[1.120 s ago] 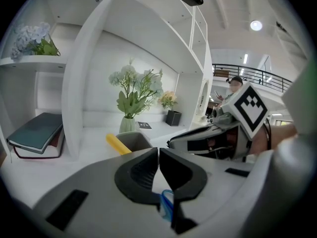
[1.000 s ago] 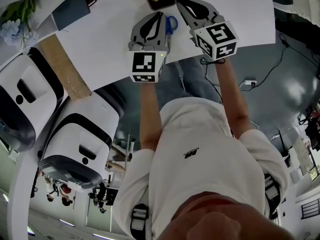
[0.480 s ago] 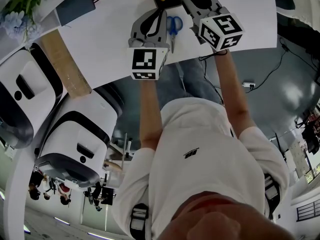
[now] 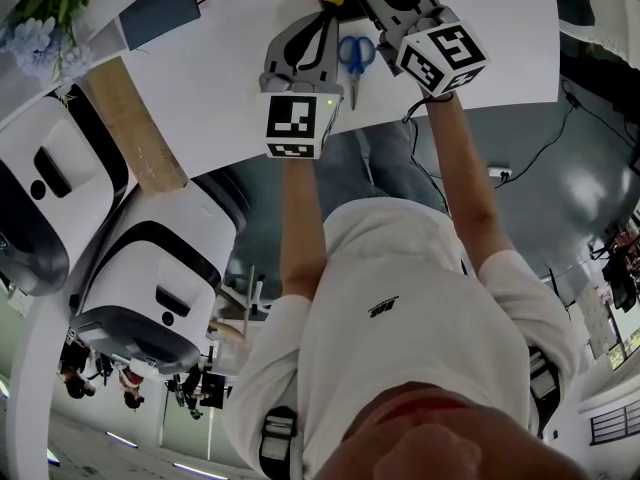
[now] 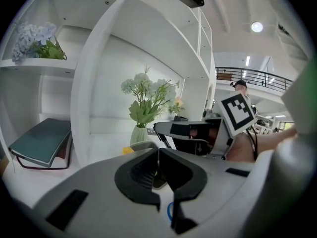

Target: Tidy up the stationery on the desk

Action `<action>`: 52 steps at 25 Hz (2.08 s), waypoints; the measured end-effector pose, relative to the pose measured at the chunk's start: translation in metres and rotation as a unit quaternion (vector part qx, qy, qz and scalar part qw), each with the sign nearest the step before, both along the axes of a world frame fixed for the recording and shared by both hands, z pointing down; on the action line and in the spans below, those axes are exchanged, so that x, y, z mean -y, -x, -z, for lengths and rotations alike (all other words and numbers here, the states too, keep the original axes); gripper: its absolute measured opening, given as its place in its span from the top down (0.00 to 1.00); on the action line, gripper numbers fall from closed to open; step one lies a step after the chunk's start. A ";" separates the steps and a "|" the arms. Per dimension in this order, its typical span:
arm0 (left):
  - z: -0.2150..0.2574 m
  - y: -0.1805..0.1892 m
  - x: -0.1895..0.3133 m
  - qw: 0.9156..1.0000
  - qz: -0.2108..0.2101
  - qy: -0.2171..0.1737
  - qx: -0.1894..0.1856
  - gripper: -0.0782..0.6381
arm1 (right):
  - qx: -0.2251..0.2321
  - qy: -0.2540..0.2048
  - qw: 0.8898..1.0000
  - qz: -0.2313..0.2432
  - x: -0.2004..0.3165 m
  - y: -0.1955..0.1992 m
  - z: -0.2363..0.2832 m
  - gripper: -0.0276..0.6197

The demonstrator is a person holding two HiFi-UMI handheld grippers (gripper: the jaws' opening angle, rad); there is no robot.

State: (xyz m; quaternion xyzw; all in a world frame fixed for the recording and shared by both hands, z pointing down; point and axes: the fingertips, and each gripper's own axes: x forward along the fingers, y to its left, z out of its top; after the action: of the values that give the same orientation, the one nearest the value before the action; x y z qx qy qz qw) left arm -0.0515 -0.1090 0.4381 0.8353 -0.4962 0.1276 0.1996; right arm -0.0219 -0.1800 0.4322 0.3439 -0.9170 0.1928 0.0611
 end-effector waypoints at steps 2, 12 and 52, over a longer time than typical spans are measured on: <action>0.000 0.001 0.002 1.000 0.000 -0.001 -0.001 0.89 | 0.003 -0.015 1.000 0.003 0.003 0.006 0.003 0.91; 0.001 0.007 0.006 1.000 0.002 -0.002 -0.004 0.89 | 0.022 -0.083 0.996 -0.002 0.022 0.020 0.011 0.91; -0.037 0.007 -0.022 0.999 0.001 0.027 0.019 0.89 | -0.145 0.067 0.987 -0.014 -0.091 -0.030 -0.067 0.88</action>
State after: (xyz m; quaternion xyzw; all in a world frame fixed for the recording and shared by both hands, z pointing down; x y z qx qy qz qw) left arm -0.0589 -0.0874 0.4752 0.8264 -0.4975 0.1565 0.2124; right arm 0.0084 -0.0889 0.4994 0.3758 -0.8787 0.2027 0.2134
